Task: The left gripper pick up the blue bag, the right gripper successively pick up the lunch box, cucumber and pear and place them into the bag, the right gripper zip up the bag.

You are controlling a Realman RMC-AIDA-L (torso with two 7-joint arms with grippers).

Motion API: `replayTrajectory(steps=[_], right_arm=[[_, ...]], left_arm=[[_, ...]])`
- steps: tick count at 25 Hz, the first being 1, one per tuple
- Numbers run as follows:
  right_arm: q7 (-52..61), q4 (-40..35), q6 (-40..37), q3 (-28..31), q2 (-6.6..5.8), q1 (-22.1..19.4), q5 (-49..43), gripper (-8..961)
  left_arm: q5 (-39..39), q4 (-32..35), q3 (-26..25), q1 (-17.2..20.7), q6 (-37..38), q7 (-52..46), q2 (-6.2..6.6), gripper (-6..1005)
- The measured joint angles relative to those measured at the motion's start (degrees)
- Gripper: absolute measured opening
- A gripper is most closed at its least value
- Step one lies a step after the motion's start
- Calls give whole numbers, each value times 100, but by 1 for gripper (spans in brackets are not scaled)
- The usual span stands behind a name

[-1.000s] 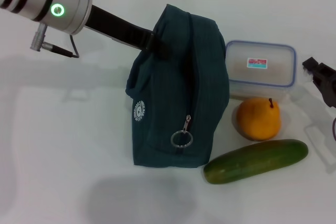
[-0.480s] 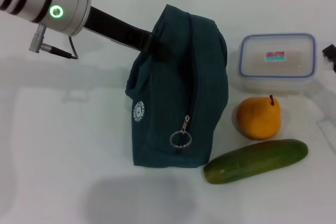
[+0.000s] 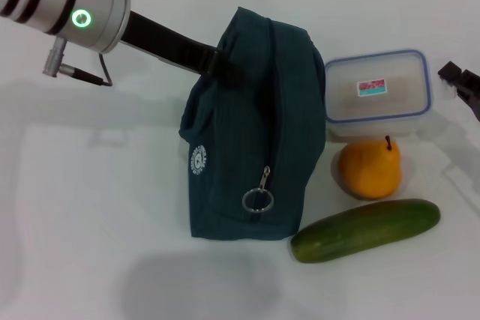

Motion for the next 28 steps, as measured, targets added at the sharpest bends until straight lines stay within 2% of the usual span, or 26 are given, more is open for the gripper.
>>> replayTrajectory(steps=[7,18,28], right_arm=[[16,-158,2,-6,-10,-134,47,84],[-22,-269,24,-139,-8,-98,3,84],[0,-254,-652,-62,3,-350,507,85]], left_arm=[[-6,-79,10,0,2,0,0,42],[-133,-79,88,45,22,13,1,42],[-147,-75,87,70,36,59,11,42]])
